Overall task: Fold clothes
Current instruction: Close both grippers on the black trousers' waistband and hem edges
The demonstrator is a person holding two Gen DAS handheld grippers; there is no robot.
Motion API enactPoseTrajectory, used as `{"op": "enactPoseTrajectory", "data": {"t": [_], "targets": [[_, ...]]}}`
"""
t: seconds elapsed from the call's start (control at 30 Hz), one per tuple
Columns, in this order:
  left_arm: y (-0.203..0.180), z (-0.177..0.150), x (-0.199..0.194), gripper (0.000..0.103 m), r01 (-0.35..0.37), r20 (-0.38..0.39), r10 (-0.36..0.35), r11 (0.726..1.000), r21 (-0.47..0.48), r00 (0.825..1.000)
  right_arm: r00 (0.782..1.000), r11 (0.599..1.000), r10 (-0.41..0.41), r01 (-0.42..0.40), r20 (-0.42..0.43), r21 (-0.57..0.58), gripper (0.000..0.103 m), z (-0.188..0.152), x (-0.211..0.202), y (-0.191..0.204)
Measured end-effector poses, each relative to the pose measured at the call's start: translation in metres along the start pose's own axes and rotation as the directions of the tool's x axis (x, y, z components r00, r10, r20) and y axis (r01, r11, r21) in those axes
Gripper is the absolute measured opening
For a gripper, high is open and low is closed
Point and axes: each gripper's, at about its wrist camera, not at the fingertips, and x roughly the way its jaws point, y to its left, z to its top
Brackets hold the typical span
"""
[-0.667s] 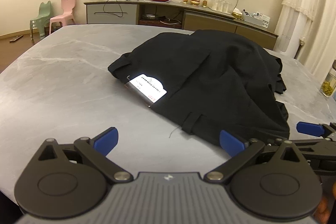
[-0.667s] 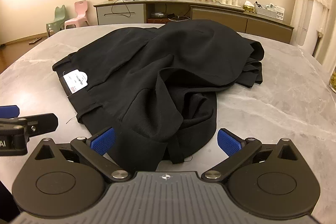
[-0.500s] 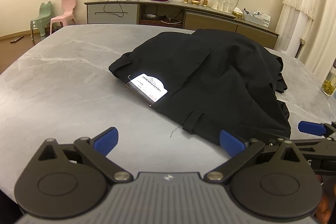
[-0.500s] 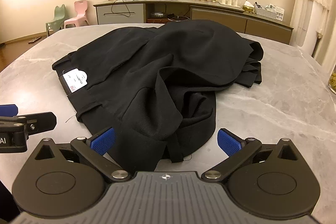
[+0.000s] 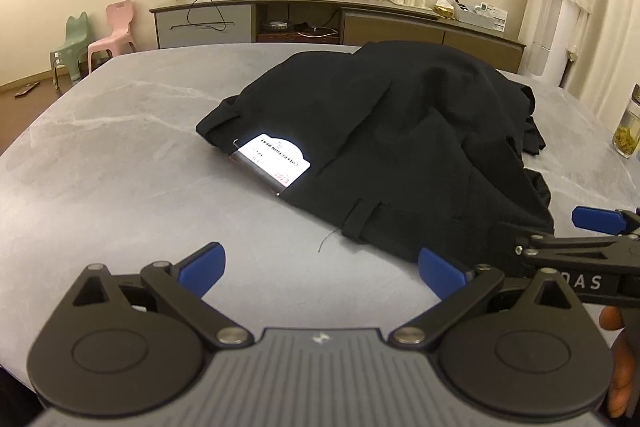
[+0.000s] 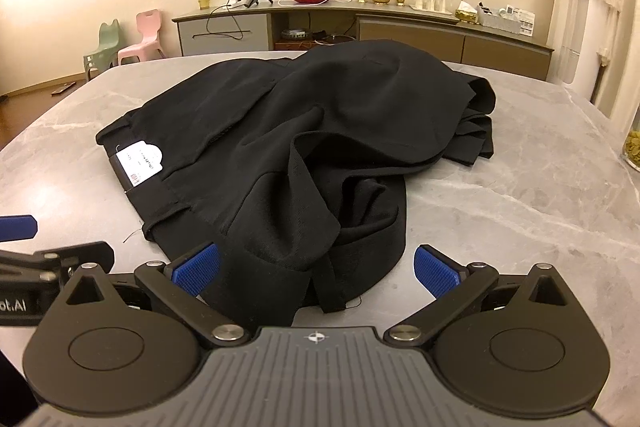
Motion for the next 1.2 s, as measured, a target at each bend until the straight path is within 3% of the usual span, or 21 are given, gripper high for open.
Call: {"op": "enactPoseTrajectory", "data": {"t": [0.2,0.43,0.53,0.6,0.67,0.73,0.77,0.8,0.83,0.97,1.2], "targets": [[-0.004,0.003,-0.001,0.103,0.042,-0.034,-0.041,0.998,0.047,0.999,1.000,0.999,-0.020,0.020,0.016,0.034,0.102,0.000,-0.001,-0.001],[0.000,0.002,-0.001,0.102,0.064,-0.031,-0.063,0.997,0.031,0.998,0.998,0.998,-0.051,0.052,0.040,-0.018,0.102,0.003,-0.007,0.005],[-0.001,0.002,-0.003,0.084,0.067,-0.024,-0.066,0.997,0.036,0.998,0.999,0.999,-0.030,0.030,0.045,-0.014,0.102,0.004,-0.011,0.004],[-0.002,0.001,-0.004,0.067,0.069,-0.021,-0.068,0.997,0.041,0.997,0.999,1.000,-0.007,0.008,0.046,-0.008,0.094,0.005,-0.013,0.003],[-0.003,0.000,-0.005,0.051,0.073,-0.019,-0.072,0.996,0.049,0.997,0.999,1.000,0.007,-0.006,0.035,-0.013,0.063,0.004,-0.012,0.005],[-0.004,0.000,-0.006,0.036,0.075,-0.013,-0.074,0.995,0.059,0.997,1.000,1.000,0.020,-0.020,0.021,-0.018,0.046,0.003,-0.011,0.006],[-0.004,0.000,-0.007,0.022,0.073,-0.008,-0.073,0.995,0.063,0.997,1.000,0.999,0.026,-0.026,0.014,-0.021,0.037,0.002,-0.010,0.007],[-0.004,0.000,-0.008,0.010,0.075,-0.003,-0.075,0.995,0.064,0.997,0.999,0.999,0.029,-0.029,0.014,-0.026,0.034,0.002,-0.010,0.008],[-0.004,0.000,-0.009,0.006,0.079,0.003,-0.079,0.995,0.064,0.997,0.999,0.999,0.031,-0.031,0.016,-0.032,0.029,0.002,-0.011,0.009],[-0.002,0.000,-0.013,0.000,0.093,0.026,-0.095,0.994,0.065,0.995,0.999,0.998,0.046,-0.044,0.027,-0.043,0.008,0.002,-0.014,0.013],[-0.001,0.002,-0.014,0.000,0.097,0.039,-0.099,0.994,0.055,0.994,0.997,0.997,0.073,-0.071,0.037,-0.041,0.005,0.002,-0.017,0.013]]}}
